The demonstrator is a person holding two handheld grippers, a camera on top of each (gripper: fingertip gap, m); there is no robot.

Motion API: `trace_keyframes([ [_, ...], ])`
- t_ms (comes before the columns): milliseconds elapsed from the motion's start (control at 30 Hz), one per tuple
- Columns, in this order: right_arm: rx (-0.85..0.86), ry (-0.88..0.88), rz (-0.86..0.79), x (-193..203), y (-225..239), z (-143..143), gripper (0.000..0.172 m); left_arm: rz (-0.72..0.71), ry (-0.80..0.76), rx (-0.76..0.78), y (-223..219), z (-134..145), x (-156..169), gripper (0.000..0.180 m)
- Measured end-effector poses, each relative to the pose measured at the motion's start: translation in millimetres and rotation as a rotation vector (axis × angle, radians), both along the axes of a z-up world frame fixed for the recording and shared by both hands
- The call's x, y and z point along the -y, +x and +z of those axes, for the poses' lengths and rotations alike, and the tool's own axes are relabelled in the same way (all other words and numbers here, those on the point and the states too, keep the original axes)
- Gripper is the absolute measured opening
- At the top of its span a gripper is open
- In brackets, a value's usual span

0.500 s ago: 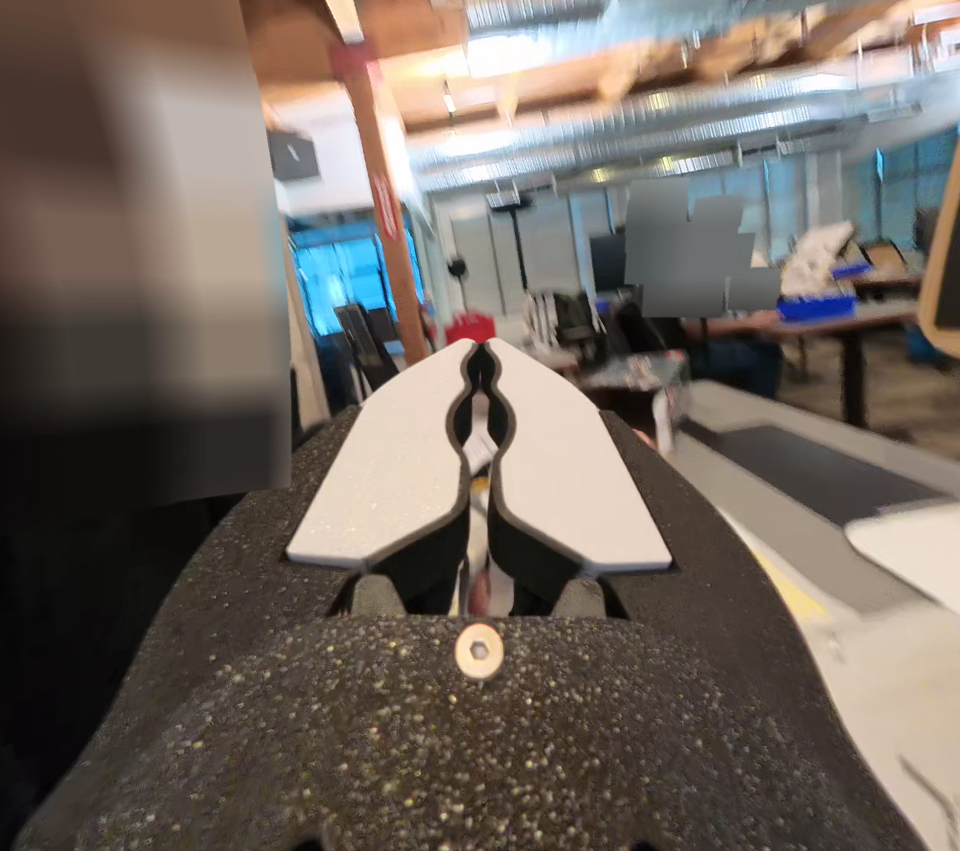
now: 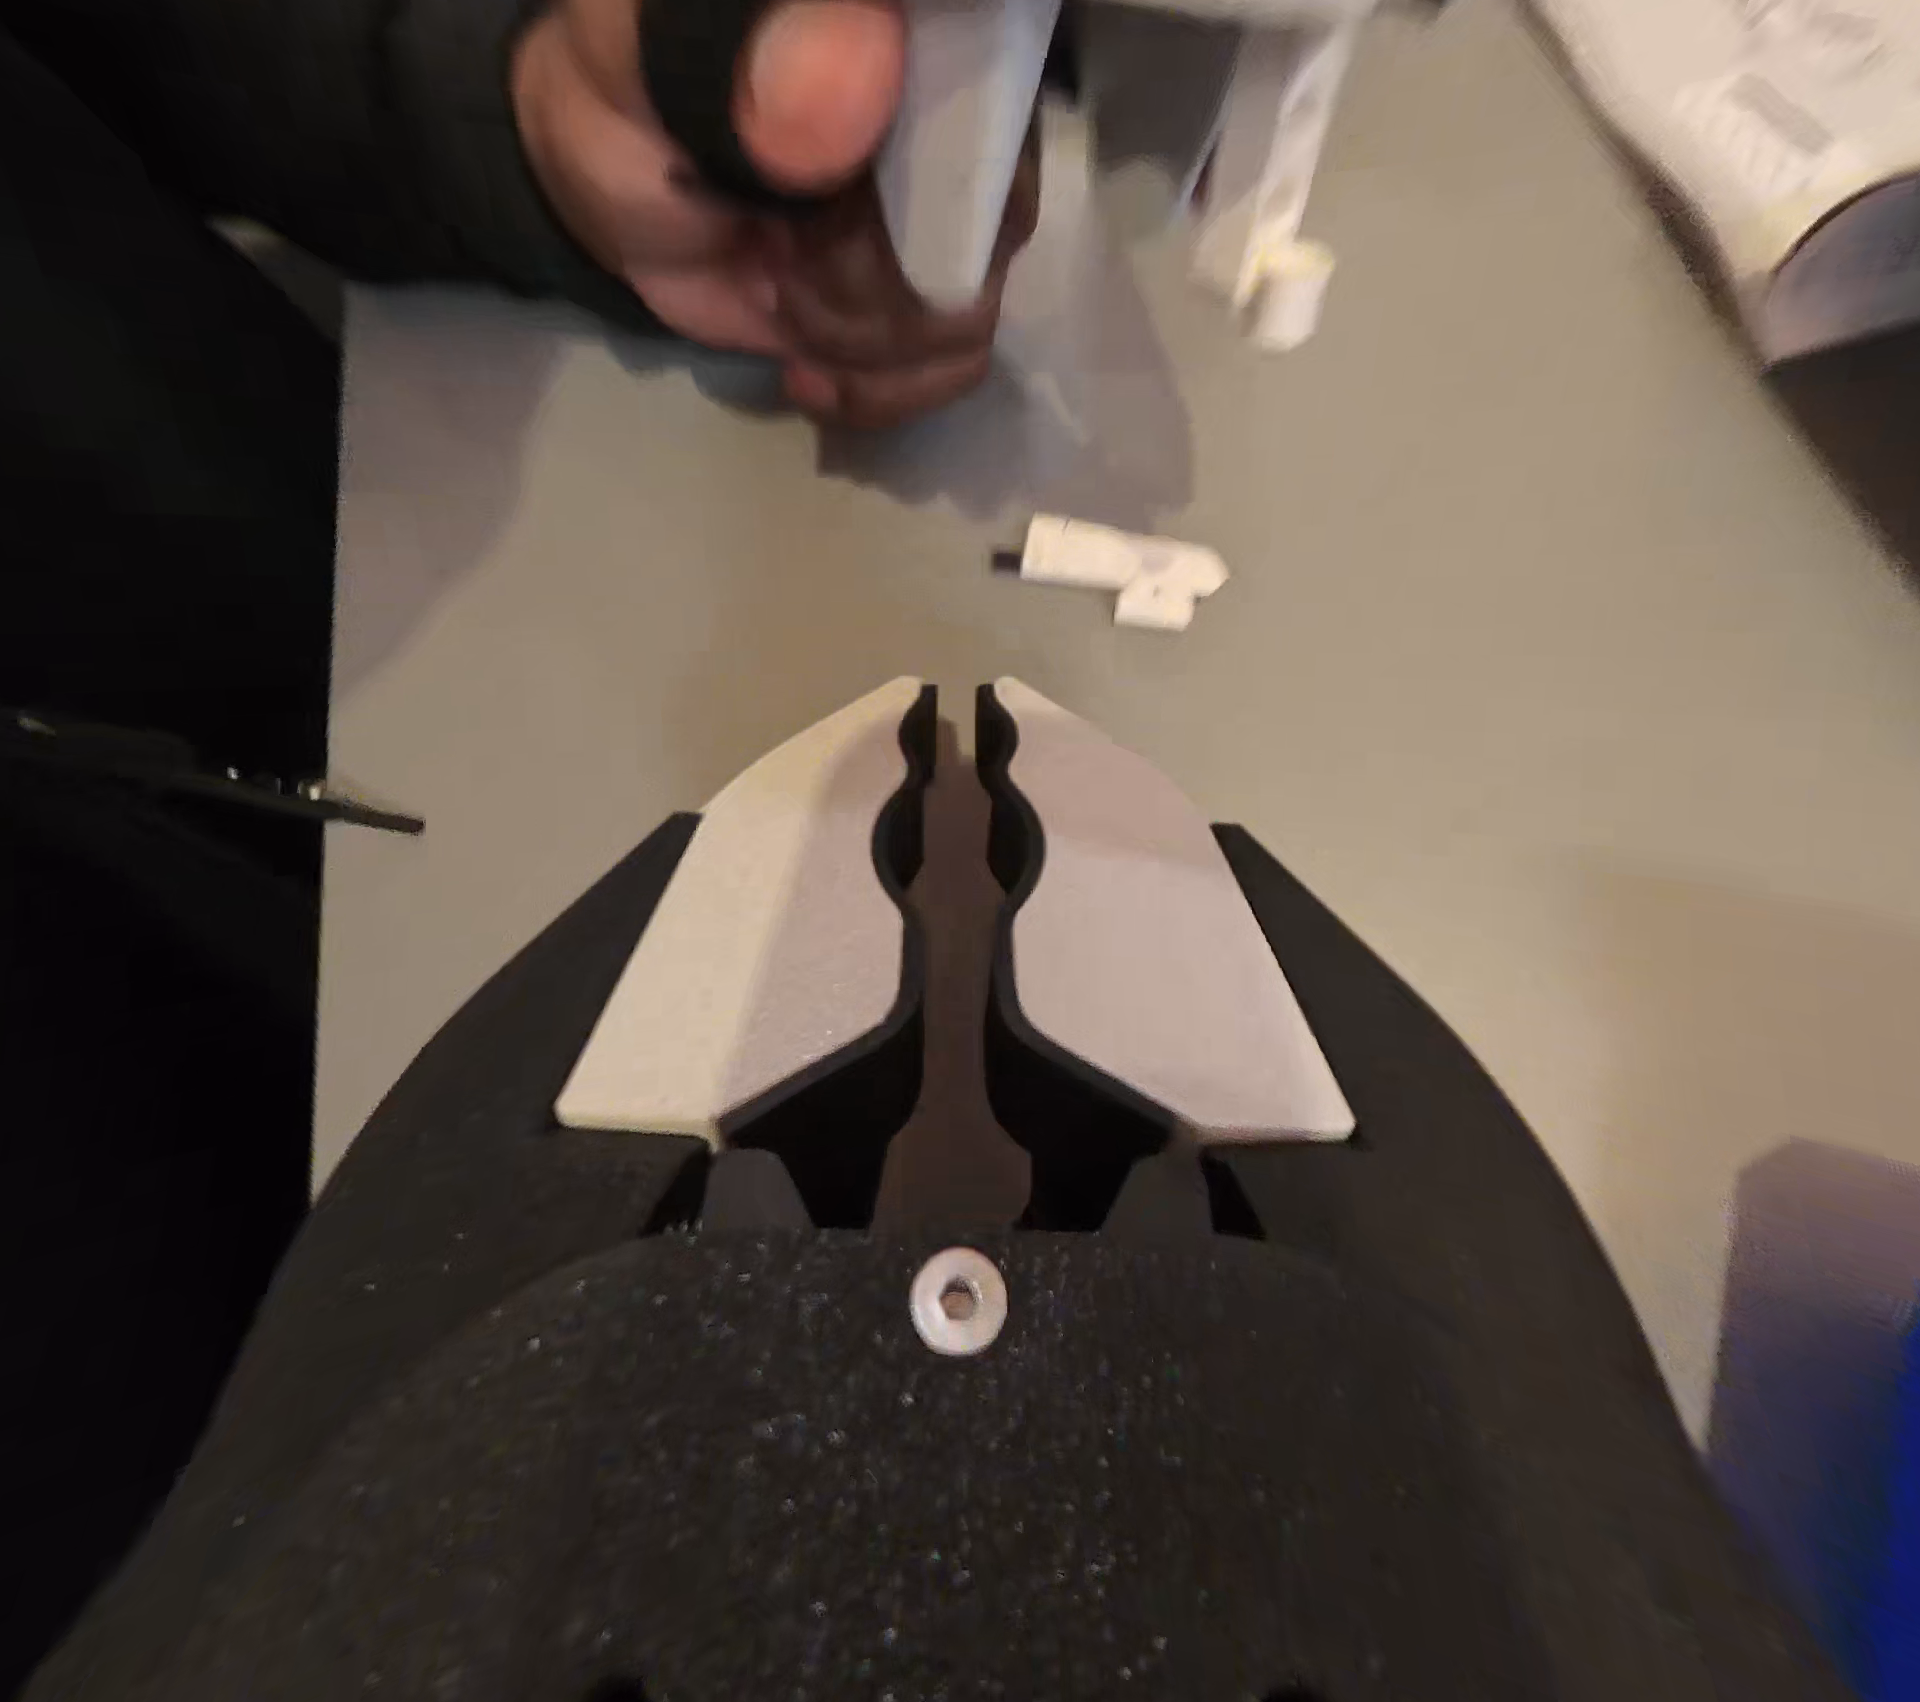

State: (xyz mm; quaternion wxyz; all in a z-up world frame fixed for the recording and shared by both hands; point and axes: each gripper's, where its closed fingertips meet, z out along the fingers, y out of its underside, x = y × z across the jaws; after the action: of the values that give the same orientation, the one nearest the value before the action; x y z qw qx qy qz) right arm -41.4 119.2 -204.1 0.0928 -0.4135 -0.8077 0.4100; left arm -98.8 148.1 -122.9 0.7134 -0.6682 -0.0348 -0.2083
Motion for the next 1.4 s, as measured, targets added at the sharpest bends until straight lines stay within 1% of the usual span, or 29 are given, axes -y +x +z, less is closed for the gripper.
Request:
trace_keyframes([
  [67, 0.078, 0.042, 0.017, 6, 9, -16, 0.012, -0.006, -0.005, -0.011, 3, -1, -1, 0.008],
  [167, 0.148, 0.07, 0.035, 12, 15, -28, 0.014, -0.006, -0.008, -0.021, 3, -2, -1, 0.008],
  [267, 0.185, 0.099, 0.033, 14, 16, -34, 0.014, -0.005, -0.008, -0.025, 3, -2, -1, 0.008],
  [367, 0.202, 0.169, 0.018, 12, 15, -42, 0.017, -0.003, -0.009, -0.039, 4, -2, -1, 0.008],
  [567, 0.199, 0.286, -0.005, 10, 14, -44, 0.02, -0.005, -0.014, -0.05, 4, -3, 2, 0.008],
  [667, 0.206, 0.312, -0.01, 8, 16, -45, 0.019, -0.007, -0.014, -0.05, 3, -3, 4, 0.008],
  [733, 0.206, 0.325, -0.014, 7, 16, -45, 0.015, -0.011, -0.016, -0.048, 4, -3, 5, 0.008],
  [767, 0.206, 0.329, -0.006, 6, 16, -45, 0.01, -0.014, -0.018, -0.045, 4, -3, 5, 0.008],
  [867, 0.216, 0.301, 0.018, 6, 16, -45, 0.009, -0.036, -0.025, -0.024, 7, -4, 4, 0.008],
  [933, 0.197, 0.244, 0.004, 3, 9, -43, 0.009, -0.051, -0.03, 0.002, 7, -5, 4, 0.008],
  [1000, 0.143, 0.145, -0.032, -2, -3, -31, 0.007, -0.065, -0.033, 0.041, 6, -6, 3, 0.008],
  [1267, -0.189, -0.399, -0.201, -26, -44, 60, 0.006, -0.116, -0.024, 0.221, -1, -6, 3, 0.008],
  [1333, -0.246, -0.543, -0.25, -36, -52, 76, 0.007, -0.135, -0.002, 0.252, 0, -3, 4, 0.008],
  [1400, -0.291, -0.721, -0.255, -40, -56, 91, 0.006, -0.156, 0.024, 0.267, 2, 1, 6, 0.008],
])
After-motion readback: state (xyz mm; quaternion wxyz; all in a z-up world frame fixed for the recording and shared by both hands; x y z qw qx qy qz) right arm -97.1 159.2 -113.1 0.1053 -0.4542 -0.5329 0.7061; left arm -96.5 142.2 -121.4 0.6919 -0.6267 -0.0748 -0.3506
